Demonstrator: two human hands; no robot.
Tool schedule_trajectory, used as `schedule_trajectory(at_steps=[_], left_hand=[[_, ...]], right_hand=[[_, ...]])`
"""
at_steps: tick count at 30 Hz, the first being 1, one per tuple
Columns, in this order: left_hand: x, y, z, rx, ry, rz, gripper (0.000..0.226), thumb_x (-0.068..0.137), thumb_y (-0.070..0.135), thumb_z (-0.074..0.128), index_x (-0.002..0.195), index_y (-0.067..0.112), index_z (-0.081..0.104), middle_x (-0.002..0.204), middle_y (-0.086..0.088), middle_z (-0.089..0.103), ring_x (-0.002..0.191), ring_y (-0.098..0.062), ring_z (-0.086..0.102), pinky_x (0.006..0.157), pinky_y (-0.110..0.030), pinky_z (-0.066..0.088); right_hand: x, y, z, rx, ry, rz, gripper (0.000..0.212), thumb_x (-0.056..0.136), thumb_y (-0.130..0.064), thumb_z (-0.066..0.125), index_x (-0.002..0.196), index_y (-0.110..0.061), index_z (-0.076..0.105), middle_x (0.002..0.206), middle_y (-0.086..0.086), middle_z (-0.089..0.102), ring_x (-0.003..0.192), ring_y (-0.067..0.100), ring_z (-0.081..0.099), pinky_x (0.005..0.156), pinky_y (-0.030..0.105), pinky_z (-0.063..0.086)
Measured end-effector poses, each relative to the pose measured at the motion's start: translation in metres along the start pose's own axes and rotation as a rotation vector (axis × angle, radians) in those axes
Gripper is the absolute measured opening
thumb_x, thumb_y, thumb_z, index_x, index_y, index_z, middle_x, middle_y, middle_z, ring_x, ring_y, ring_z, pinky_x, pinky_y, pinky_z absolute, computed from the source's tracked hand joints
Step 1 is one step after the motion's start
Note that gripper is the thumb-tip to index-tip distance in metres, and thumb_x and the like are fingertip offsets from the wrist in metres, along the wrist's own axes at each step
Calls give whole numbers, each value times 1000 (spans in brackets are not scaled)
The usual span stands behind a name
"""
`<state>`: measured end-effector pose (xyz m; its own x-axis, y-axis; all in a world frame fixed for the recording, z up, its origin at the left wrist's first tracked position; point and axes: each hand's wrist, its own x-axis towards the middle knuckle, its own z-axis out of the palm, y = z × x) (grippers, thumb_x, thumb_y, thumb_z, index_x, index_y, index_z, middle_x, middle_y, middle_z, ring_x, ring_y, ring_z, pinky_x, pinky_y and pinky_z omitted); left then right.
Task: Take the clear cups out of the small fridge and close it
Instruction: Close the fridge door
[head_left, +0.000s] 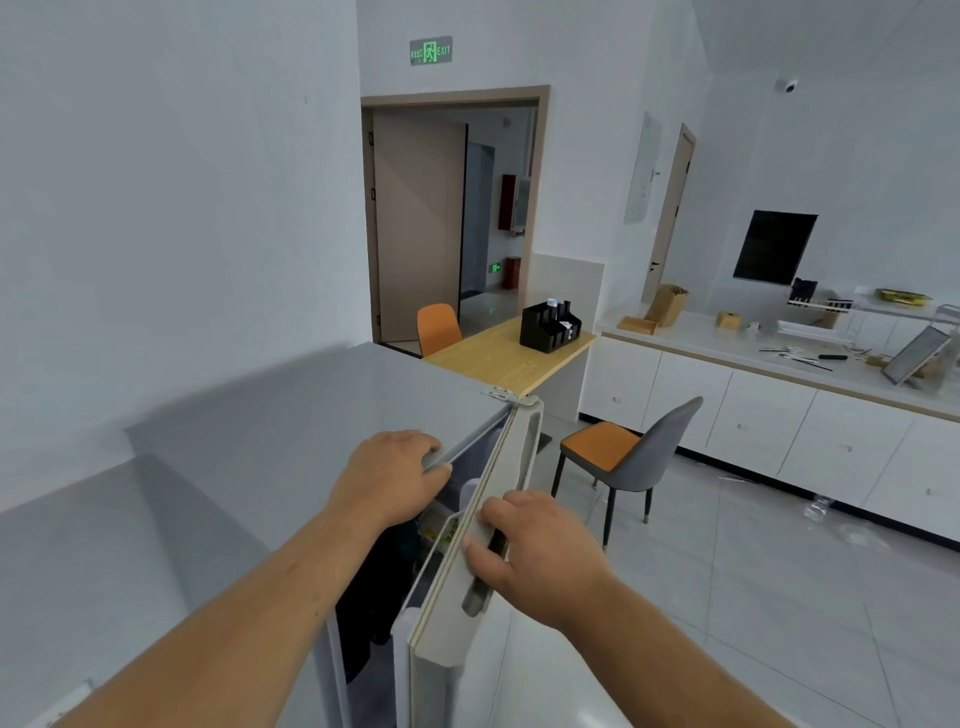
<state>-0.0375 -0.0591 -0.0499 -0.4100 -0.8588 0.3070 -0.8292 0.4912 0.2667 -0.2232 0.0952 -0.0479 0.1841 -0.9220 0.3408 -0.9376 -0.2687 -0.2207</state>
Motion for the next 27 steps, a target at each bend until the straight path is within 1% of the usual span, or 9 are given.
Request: schedule_trajectory(at_steps=[3, 5, 7, 11, 16, 21, 23, 27], left_hand=[[4, 1, -1, 51, -108, -24, 78, 83, 82, 30, 141, 36, 53, 147, 8, 54, 134, -21, 46, 113, -52, 34], [5, 2, -2, 63, -150, -27, 88, 79, 89, 26, 147, 37, 47, 156, 6, 45, 142, -21, 39, 116, -56, 28], [5, 2, -2, 50, -160, -32, 92, 77, 90, 24, 150, 37, 44, 162, 4, 39, 147, -21, 33, 119, -57, 23], [3, 1, -2, 38, -165, -42, 89, 79, 88, 30, 152, 38, 40, 165, 3, 33, 151, -22, 27, 122, -56, 17], [2, 0, -2, 18, -173, -46, 85, 80, 83, 35, 153, 39, 38, 166, 4, 31, 152, -21, 23, 123, -55, 13], [3, -1, -1, 8, -169, -49, 74, 89, 77, 36, 153, 39, 39, 166, 3, 31, 153, -21, 22, 124, -55, 12], [3, -1, -1, -2, -171, -51, 75, 89, 79, 36, 153, 39, 40, 166, 4, 31, 153, -21, 22, 124, -55, 11], [3, -1, -2, -24, -173, -59, 78, 86, 82, 34, 151, 40, 43, 165, 4, 33, 152, -21, 23, 123, -55, 11]], right_hand=[[6, -5, 6, -5, 12, 8, 38, 95, -67, 37, 93, -33, 55, 83, -13, 49, 84, 10, 42, 76, 30, 44], [10, -7, 10, -4, 18, 15, 38, 95, -67, 36, 94, -33, 54, 83, -13, 49, 85, 11, 42, 76, 30, 44], [13, -10, 13, -10, 25, 21, 39, 95, -67, 35, 94, -33, 54, 82, -13, 49, 85, 11, 42, 77, 31, 45], [18, -16, 19, -30, 45, 26, 40, 95, -67, 34, 94, -32, 54, 82, -12, 49, 84, 12, 41, 75, 30, 42], [25, -23, 25, -44, 67, 23, 41, 96, -66, 33, 94, -31, 54, 81, -11, 48, 84, 13, 39, 73, 28, 33], [31, -29, 28, -47, 72, 23, 40, 95, -66, 34, 92, -31, 52, 81, -12, 45, 85, 13, 39, 73, 28, 34], [34, -32, 29, -39, 79, 18, 37, 95, -66, 35, 89, -32, 49, 82, -14, 44, 85, 12, 38, 73, 27, 34], [39, -35, 33, -29, 96, 15, 40, 95, -65, 37, 93, -30, 55, 86, -16, 42, 87, 11, 39, 75, 28, 40]])
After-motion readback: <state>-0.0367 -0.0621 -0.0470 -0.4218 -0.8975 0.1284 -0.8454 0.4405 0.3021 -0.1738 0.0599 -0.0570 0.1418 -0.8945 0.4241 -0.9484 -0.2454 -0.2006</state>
